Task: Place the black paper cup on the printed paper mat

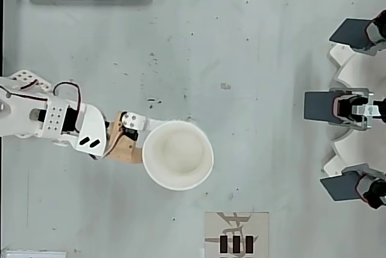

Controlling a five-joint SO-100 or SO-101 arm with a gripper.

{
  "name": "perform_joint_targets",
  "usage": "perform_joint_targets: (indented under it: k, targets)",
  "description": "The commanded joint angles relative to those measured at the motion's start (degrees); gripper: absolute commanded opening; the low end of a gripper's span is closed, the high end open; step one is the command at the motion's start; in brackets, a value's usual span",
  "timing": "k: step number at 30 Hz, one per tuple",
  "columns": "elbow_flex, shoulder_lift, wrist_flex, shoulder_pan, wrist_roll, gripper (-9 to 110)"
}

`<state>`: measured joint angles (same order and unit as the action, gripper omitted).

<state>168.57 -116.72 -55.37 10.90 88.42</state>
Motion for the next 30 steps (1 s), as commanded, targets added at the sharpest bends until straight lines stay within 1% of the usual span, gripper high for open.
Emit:
perform_joint_targets:
  k: [1,9,21,30]
  targets:
    - [-0.18,-1.93,-0.97,2.9,0.18,7]
    - [-6.59,5.36,-0.88,10.46,-0.62,7]
    - [-26.02,23.29,0.18,13.97,-0.79,9]
    - [-44.03,37.18,3.96,14.68,-0.97,9]
